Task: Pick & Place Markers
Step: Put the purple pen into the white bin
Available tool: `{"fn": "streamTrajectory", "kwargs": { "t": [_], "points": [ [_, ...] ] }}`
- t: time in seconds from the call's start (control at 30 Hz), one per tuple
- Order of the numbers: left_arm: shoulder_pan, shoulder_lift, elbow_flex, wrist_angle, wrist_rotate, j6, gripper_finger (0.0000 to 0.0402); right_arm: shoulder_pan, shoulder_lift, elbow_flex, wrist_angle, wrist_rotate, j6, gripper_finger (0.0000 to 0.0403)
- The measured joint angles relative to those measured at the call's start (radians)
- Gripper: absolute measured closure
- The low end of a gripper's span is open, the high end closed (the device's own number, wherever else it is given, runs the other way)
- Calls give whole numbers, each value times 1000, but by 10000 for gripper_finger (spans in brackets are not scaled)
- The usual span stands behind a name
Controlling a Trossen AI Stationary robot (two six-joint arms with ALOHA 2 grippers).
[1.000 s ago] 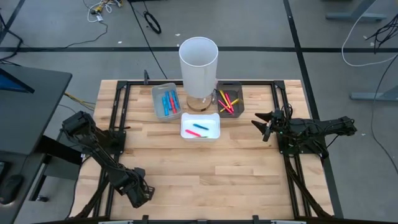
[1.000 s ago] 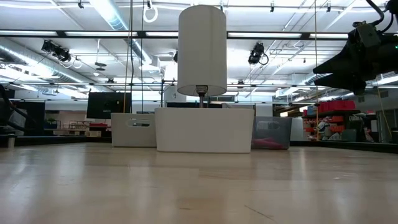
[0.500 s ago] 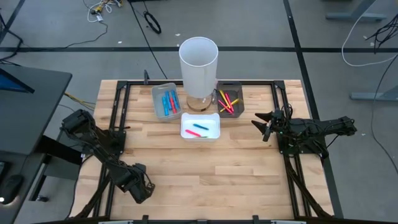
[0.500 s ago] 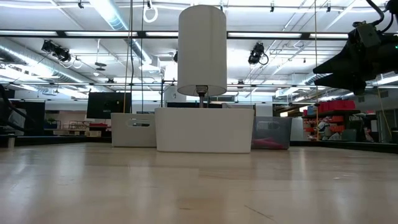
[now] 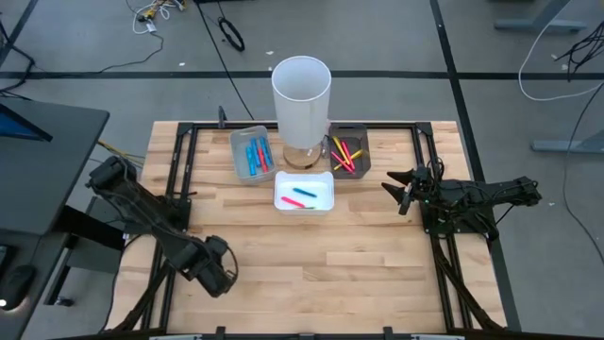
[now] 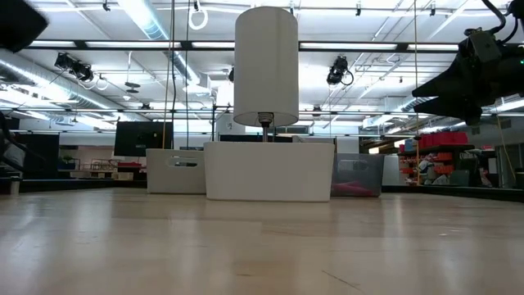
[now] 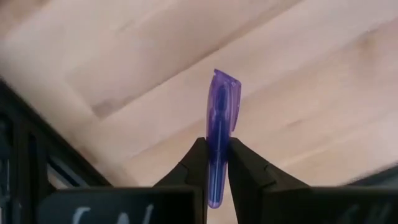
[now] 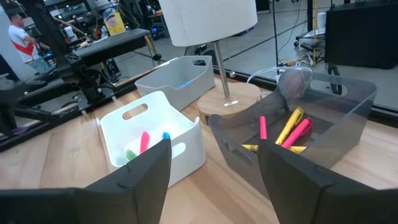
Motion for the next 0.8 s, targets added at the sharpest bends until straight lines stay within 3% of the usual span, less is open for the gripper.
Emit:
{"fn": "streamTrajectory", "kwargs": {
  "t": [0.43, 0.8],
  "points": [
    [117, -3, 271, -238, -114, 364, 360, 0, 0, 0, 0, 0, 0, 160],
    [197, -3, 389, -312, -90, 693, 361, 0, 0, 0, 0, 0, 0, 160]
  ]
}}
